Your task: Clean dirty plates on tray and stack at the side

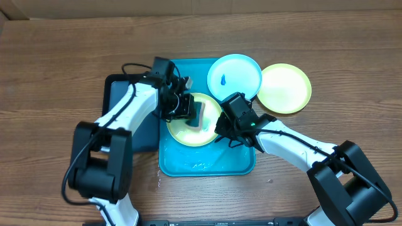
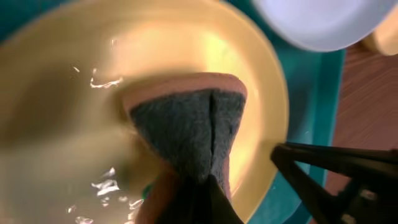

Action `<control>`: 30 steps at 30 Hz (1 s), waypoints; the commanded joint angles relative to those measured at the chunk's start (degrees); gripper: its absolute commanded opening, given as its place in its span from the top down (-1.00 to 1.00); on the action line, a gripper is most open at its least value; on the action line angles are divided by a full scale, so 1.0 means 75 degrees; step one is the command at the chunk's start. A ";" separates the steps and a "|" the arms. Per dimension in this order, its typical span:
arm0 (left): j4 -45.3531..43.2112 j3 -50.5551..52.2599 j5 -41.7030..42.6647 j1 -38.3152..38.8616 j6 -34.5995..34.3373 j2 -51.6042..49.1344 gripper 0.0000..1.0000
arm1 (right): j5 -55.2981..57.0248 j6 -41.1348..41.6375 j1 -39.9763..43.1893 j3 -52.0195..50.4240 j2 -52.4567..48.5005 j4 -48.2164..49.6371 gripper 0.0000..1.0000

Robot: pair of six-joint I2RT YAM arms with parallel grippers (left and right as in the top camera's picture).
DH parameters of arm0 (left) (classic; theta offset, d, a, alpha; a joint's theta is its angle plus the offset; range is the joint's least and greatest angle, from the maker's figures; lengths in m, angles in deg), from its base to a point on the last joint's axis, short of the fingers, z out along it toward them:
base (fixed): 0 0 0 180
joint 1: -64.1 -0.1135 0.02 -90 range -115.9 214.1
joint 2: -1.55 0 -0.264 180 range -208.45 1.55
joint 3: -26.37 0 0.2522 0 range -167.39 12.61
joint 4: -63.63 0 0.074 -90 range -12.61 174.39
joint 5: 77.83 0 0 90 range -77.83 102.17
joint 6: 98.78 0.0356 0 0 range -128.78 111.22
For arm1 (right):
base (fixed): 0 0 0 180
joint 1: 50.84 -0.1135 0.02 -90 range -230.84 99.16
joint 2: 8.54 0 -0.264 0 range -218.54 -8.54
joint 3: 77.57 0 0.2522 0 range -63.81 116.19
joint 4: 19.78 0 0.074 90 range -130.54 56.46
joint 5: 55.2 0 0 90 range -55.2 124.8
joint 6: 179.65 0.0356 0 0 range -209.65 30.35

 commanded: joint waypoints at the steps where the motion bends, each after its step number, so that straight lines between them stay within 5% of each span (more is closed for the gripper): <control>1: 0.0015 -0.0271 -0.0536 0.0026 0.0006 0.0632 0.92 | -0.0067 -0.0047 -0.0035 -0.0061 -0.0061 0.0055 0.92; 11: -0.0003 0.0119 -0.2990 0.0338 0.0006 0.0510 0.92 | -0.0067 -0.0044 -0.0035 -0.0061 -0.0061 0.0061 0.92; 30: -0.0463 0.0650 -0.2789 0.0557 0.0009 0.0440 0.81 | -0.0067 -0.0047 -0.0035 -0.0061 -0.0061 0.0058 0.92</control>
